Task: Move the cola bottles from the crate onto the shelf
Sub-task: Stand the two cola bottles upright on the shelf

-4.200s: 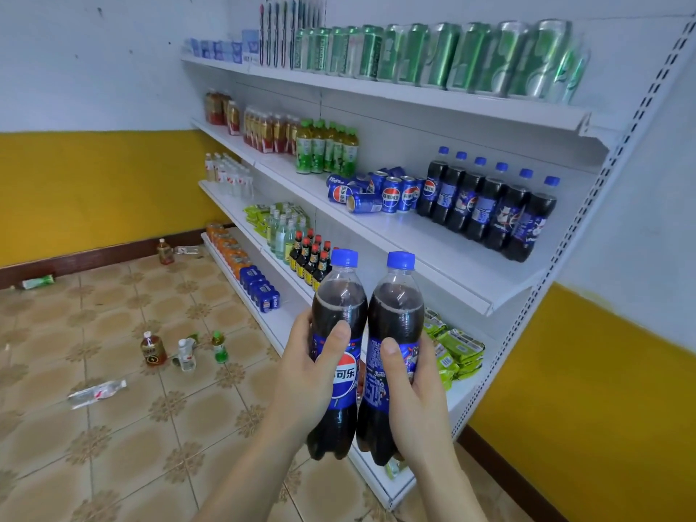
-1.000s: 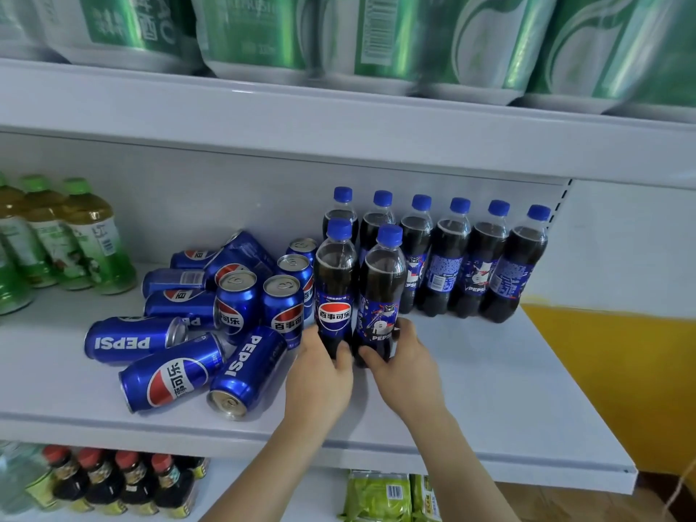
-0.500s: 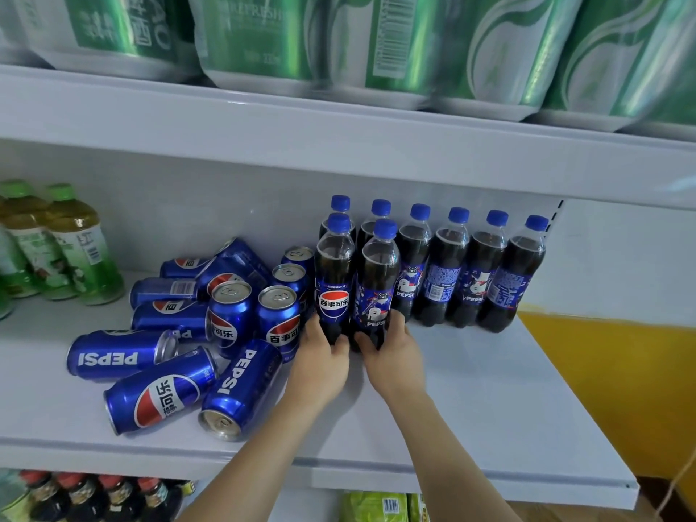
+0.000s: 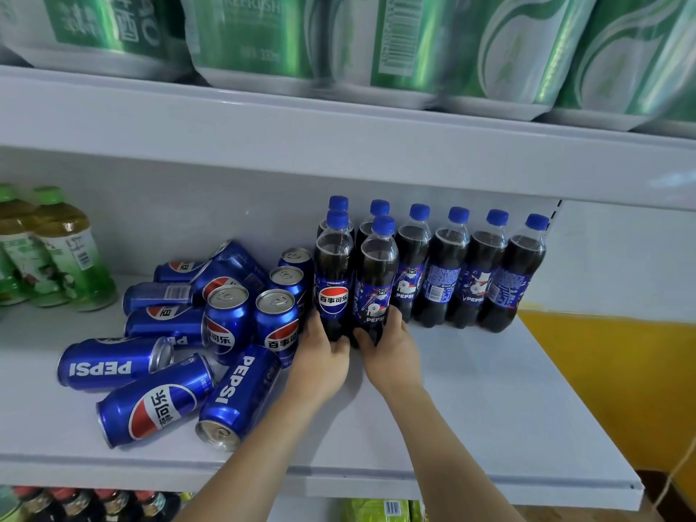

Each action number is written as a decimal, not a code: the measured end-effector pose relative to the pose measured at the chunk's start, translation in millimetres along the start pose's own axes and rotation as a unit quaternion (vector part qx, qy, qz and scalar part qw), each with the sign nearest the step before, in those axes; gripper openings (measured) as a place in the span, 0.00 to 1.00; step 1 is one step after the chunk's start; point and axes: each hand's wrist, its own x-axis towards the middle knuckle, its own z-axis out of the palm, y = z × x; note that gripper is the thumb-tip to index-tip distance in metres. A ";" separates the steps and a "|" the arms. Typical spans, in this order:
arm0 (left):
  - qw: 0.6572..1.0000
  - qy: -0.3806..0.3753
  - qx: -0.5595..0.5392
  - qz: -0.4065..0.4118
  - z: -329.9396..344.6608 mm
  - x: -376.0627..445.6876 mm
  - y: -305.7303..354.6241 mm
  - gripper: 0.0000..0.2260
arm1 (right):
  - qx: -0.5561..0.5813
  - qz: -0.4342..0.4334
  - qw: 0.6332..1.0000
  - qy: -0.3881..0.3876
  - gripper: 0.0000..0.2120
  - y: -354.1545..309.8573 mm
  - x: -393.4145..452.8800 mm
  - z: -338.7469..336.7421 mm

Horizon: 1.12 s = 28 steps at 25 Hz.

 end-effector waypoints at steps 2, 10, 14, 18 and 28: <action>1.000 -0.003 0.021 0.011 0.3 -1.4 -4.2 0.36 | -0.002 -0.003 1.000 0.000 0.22 1.3 0.8 1.1; 1.000 -0.019 0.017 -0.011 -0.7 -3.2 -2.8 0.36 | -0.015 -0.007 1.000 -0.012 0.22 2.8 1.7 -0.5; 0.999 -0.020 0.021 -0.015 -1.8 -10.0 -2.1 0.37 | -0.021 -0.029 0.999 -0.025 0.26 6.4 -2.9 -8.7; 0.999 0.035 0.001 -0.001 -7.8 -21.8 6.0 0.31 | -0.010 -0.043 0.999 0.001 0.27 2.7 -12.7 -20.9; 0.960 0.083 -0.203 0.172 5.8 -73.1 63.6 0.08 | 0.104 -0.099 0.985 0.091 0.25 -7.2 -45.6 -82.5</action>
